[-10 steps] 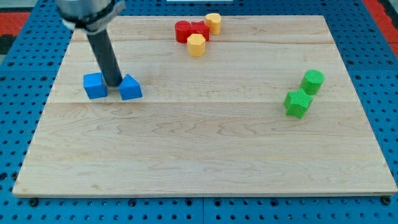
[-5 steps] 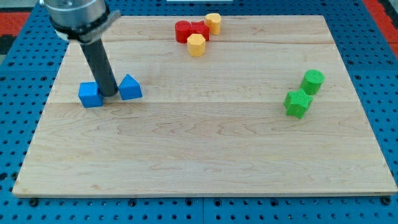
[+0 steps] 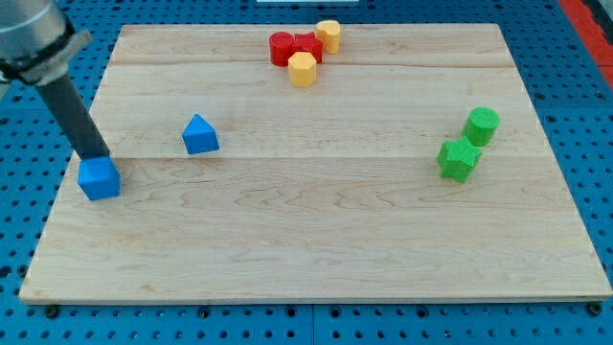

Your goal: Separate the blue blocks from each other

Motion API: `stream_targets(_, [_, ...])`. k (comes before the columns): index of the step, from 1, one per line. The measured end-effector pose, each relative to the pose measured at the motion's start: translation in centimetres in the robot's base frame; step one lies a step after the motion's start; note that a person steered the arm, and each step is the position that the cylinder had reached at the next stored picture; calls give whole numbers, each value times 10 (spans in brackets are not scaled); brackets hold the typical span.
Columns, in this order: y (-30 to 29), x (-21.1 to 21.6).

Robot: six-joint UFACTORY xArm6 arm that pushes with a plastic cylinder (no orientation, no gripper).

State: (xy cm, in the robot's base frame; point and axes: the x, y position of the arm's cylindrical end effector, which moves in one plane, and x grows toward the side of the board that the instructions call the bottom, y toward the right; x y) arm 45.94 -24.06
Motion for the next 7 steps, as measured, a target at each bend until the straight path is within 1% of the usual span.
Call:
stream_targets(1, [23,39])
stream_targets(2, [47,52])
stream_targets(3, [123,49])
stream_targets(4, [175,-27])
stream_targets(5, [114,-62])
stream_targets(6, [71,-59])
stream_targets(7, [36,-45])
